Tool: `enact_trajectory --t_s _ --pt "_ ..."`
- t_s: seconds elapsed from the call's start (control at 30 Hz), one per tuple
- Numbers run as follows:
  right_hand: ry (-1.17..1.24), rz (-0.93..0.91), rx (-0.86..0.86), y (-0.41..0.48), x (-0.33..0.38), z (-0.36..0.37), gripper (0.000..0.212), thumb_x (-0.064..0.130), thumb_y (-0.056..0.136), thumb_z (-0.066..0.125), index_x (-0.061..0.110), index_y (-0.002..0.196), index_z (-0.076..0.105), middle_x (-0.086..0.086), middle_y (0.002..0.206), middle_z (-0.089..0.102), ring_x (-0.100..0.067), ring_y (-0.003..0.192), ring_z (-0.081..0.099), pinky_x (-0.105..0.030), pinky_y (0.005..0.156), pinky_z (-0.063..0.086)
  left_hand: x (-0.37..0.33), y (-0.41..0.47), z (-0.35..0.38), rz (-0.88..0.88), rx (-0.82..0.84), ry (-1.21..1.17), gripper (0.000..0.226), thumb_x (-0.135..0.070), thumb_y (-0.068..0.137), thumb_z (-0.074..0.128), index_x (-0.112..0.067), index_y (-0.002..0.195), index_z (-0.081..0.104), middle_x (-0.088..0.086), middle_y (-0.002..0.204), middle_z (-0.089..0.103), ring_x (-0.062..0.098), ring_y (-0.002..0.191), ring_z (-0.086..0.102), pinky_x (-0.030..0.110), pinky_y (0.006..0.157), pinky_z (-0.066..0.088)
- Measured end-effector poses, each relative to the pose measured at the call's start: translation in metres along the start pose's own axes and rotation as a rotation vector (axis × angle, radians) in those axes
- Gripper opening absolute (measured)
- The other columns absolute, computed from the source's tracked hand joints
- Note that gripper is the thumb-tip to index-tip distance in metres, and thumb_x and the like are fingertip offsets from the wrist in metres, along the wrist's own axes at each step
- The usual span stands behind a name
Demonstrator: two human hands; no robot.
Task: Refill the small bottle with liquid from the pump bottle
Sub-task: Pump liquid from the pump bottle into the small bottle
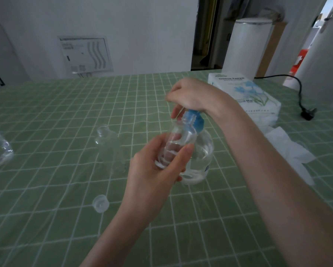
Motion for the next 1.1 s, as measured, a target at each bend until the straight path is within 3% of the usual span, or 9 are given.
enact_trajectory --t_s 0.17,0.37,0.7,0.83,0.97,1.1 --pt "-0.017 -0.001 -0.018 0.003 0.004 -0.003 0.033 0.019 0.095 0.048 0.0 0.118 0.062 -0.017 0.102 0.073 -0.031 0.097 0.07 -0.042 0.093 0.053 -0.002 0.001 0.0 -0.002 -0.007 -0.014 0.019 -0.044 0.07 0.066 -0.037 0.087 0.068 -0.01 0.073 0.071 0.005 0.058 0.066 0.016 0.049 0.049" --pt "-0.029 0.043 0.004 0.004 -0.004 0.004 0.034 0.019 0.096 0.048 0.002 0.122 0.06 -0.015 0.112 0.07 -0.029 0.106 0.066 -0.035 0.093 0.048 0.0 0.0 -0.001 -0.005 0.006 0.009 0.021 -0.044 0.07 0.064 -0.033 0.088 0.067 -0.007 0.074 0.071 0.007 0.059 0.065 0.017 0.049 0.05" --pt "-0.054 0.003 -0.044 0.004 0.003 -0.005 0.031 0.023 0.095 0.049 0.005 0.117 0.061 -0.011 0.103 0.072 -0.023 0.096 0.067 -0.028 0.069 0.046 -0.002 0.001 -0.001 -0.007 -0.008 -0.032 0.019 -0.043 0.068 0.065 -0.033 0.084 0.069 -0.007 0.071 0.071 0.007 0.058 0.065 0.017 0.049 0.05" --pt "-0.066 0.01 0.002 0.005 0.004 -0.003 0.034 0.023 0.095 0.049 0.003 0.118 0.062 -0.014 0.106 0.073 -0.022 0.084 0.063 -0.029 0.07 0.044 -0.002 0.001 -0.001 -0.01 -0.009 -0.031 0.013 -0.043 0.072 0.068 -0.038 0.084 0.068 -0.009 0.071 0.071 0.006 0.057 0.065 0.016 0.049 0.049" --pt "-0.051 0.03 0.012 0.004 0.0 0.002 0.034 0.021 0.095 0.049 0.003 0.121 0.061 -0.013 0.11 0.071 -0.027 0.103 0.067 -0.032 0.082 0.048 -0.001 0.0 -0.001 -0.016 -0.011 -0.018 0.018 -0.045 0.07 0.067 -0.035 0.085 0.069 -0.006 0.073 0.071 0.008 0.059 0.066 0.016 0.049 0.049" --pt "-0.043 0.05 0.028 0.004 -0.005 0.007 0.036 0.022 0.096 0.048 0.004 0.126 0.056 -0.013 0.113 0.068 -0.028 0.105 0.064 -0.031 0.082 0.045 0.001 -0.001 -0.001 -0.029 -0.008 -0.02 0.021 -0.043 0.067 0.065 -0.032 0.085 0.068 -0.006 0.072 0.071 0.007 0.057 0.065 0.017 0.048 0.049"
Point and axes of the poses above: each hand's wrist, its own y-axis towards the middle knuckle, its own z-axis out of the palm, x = y × z, the point moved 3 cm from there along y, towards the middle knuckle
